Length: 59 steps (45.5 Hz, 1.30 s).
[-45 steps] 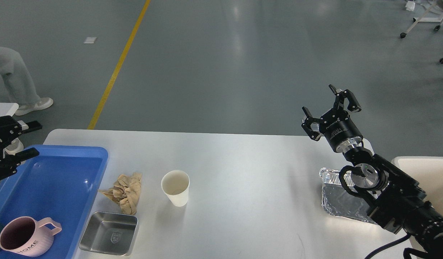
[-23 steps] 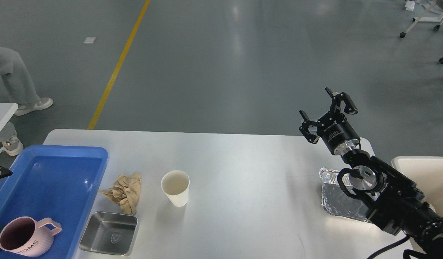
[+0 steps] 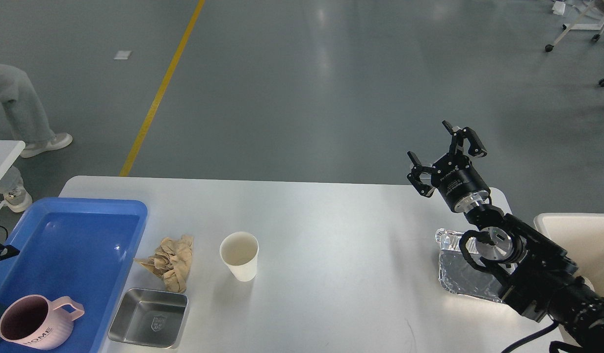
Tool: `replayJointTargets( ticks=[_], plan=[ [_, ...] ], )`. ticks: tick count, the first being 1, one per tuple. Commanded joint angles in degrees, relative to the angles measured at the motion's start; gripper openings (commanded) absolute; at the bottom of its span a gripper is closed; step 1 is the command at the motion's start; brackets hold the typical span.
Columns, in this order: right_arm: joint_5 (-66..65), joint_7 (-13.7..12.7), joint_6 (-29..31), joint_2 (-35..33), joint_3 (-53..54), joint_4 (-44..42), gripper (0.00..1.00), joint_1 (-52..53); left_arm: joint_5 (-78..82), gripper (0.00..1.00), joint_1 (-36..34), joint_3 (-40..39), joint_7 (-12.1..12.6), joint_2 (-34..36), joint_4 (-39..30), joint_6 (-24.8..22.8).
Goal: Tidy desktop
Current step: 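Move the left gripper down to the small metal tray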
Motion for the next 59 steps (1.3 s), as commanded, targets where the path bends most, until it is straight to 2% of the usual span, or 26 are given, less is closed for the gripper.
replayJointTargets(
  ticks=[1,11,18,35,51,59],
  plan=[
    [0.0,0.0,0.0,0.1,-0.2,0.0,1.0,0.0,0.8,0.79,0.1,0.0,0.1,-1.3,0.2,0.5],
    [0.0,0.0,0.0,0.1,-0.3,0.0,1.0,-0.2,2.4,0.79,0.2,0.1,2.1,-10.0,0.3,7.2],
    [0.0,0.0,0.0,-0.1,-0.3,0.0,1.0,-0.2,2.4,0.79,0.2,0.0,2.7,-14.3,0.3,8.2],
    [0.0,0.0,0.0,-0.1,-0.3,0.0,1.0,-0.1,3.7,0.79,6.8,1.4,2.6,-14.3,0.4,8.3],
    [0.0,0.0,-0.1,0.0,-1.1,0.0,1.0,0.4,6.0,0.79,8.5,1.4,2.7,-16.0,0.4,8.5],
    [0.0,0.0,-0.1,0.0,-1.1,0.0,1.0,0.6,7.4,0.78,12.1,1.5,2.5,-19.4,0.4,11.4]
  ],
)
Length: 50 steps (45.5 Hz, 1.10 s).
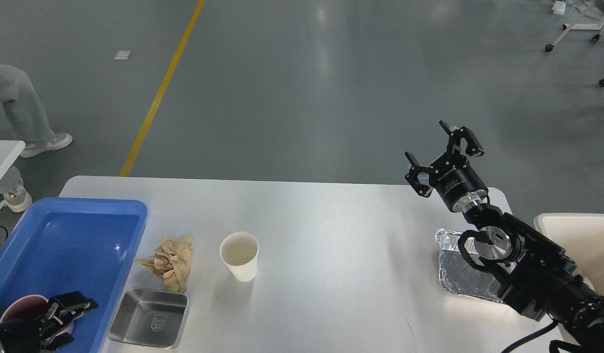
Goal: Tidy desktop
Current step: 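Move the left gripper down to the small metal tray, then grasp the small metal tray edge with the left gripper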
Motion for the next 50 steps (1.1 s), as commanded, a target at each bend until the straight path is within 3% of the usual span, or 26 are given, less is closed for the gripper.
replayJointTargets(
  ticks=[1,12,34,50],
  plan=[
    [0.0,0.0,0.0,0.0,0.0,0.0,1.0,0.1,1.5,0.78,3.0,-0.1,-0.1,-1.6,0.0,2.5],
    [0.0,0.0,0.0,0.0,-0.1,-0.1,1.0,0.0,3.5,0.78,4.5,-0.1,-0.2,-5.8,0.2,7.3],
    [0.0,0.0,0.0,-0.4,-0.1,0.0,1.0,0.1,3.5,0.82,5.2,-0.1,0.0,-13.1,2.7,10.5],
    [0.0,0.0,0.0,-0.5,-0.1,0.0,1.0,-0.1,3.5,0.75,6.7,-0.2,-0.5,-16.0,5.4,12.1]
  ],
)
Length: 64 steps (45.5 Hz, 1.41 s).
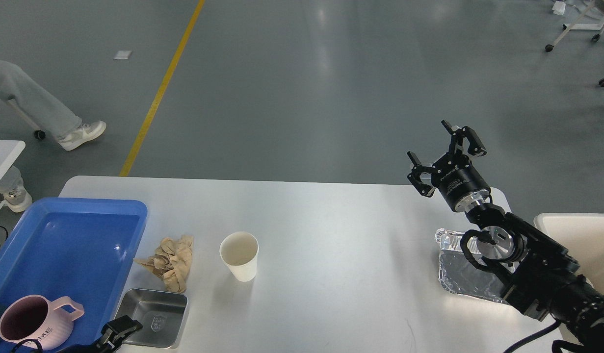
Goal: Tidy desktop
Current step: 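Grasp the small metal tray edge with the left gripper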
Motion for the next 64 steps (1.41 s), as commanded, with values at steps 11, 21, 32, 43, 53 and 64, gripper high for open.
replayJointTargets(
  ticks=[11,21,32,43,53,64],
  plan=[
    [0.0,0.0,0.0,0.0,0.0,0.0,1.0,0.0,0.0,0.54,-0.1,0.0,-0.4,-0.9,0.7,-0.3],
    [0.0,0.0,0.0,0.0,0.1,0.1,1.0,0.0,0.0,0.38,-0.1,0.2,-0.4,-0.9,0.7,-1.2],
    [0.0,0.0,0.1,0.0,0.1,0.3,1.0,0.0,0.1,0.21,0.2,0.2,-0.9,-0.9,0.7,-2.4],
    [0.0,0.0,0.1,-0.1,0.0,0.3,1.0,0.0,0.1,0.04,-0.1,0.2,-2.0,-0.9,0.6,-3.6],
    [0.0,0.0,0.1,-0.1,0.0,0.3,1.0,-0.1,0.2,0.01,-0.1,0.2,-3.9,-0.8,0.5,-3.8],
    [0.0,0.0,0.1,0.0,0.0,0.3,1.0,-0.5,0.2,0.01,-1.9,-0.8,-4.8,1.9,0.4,-10.1]
  ],
)
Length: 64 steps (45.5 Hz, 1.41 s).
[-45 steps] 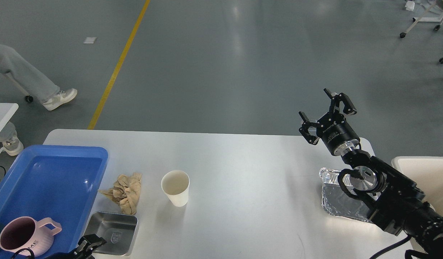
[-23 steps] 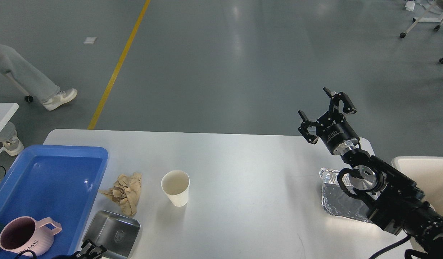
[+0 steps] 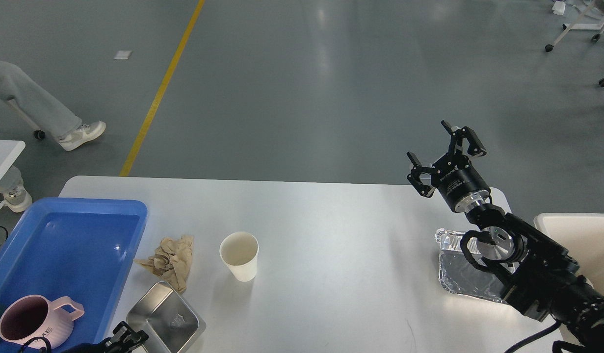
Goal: Tidy desktop
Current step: 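Grasp the small metal tray edge with the left gripper, then lift the metal tray and swing it over the blue bin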
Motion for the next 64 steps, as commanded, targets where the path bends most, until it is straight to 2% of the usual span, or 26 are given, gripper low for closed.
replayJointTargets(
  ticks=[1,8,16,25,33,42,52,58,64],
  plan=[
    [-0.1,0.0,0.0,0.2,0.0,-0.1,1.0,-0.2,-0.1,0.01,-1.7,-0.9,0.0,2.3,0.0,-4.5],
    [0.0,0.0,0.0,0.2,0.0,0.0,1.0,-0.3,-0.1,0.03,-6.0,-2.0,0.8,5.7,0.1,-9.9],
    [0.0,0.0,0.0,0.0,0.1,0.6,1.0,-0.1,-0.1,0.04,-8.4,-6.8,1.1,10.8,0.1,-16.6],
    [0.0,0.0,-0.1,0.1,0.1,0.7,1.0,0.3,-0.1,0.04,-8.8,-15.9,2.5,18.1,0.1,-25.7],
    [0.0,0.0,-0.2,0.2,0.1,0.7,1.0,0.7,-0.1,0.05,-8.8,-22.3,2.5,23.7,0.2,-33.2],
    [0.0,0.0,-0.2,0.0,0.1,0.7,1.0,0.8,-0.1,0.06,-8.8,-26.6,2.3,28.6,1.4,-39.1],
    [0.0,0.0,-0.2,-0.1,0.1,0.7,1.0,0.7,-0.2,0.06,-8.8,-32.9,2.2,32.7,5.7,-47.4],
    [0.0,0.0,-0.2,0.0,0.1,0.7,1.0,0.7,-0.2,0.06,-8.8,-34.1,1.7,34.2,8.4,-50.2],
    [0.0,0.0,-0.2,-0.1,0.1,0.7,1.0,0.7,-0.1,0.07,-8.7,-33.3,1.6,34.0,11.5,-50.7]
  ],
)
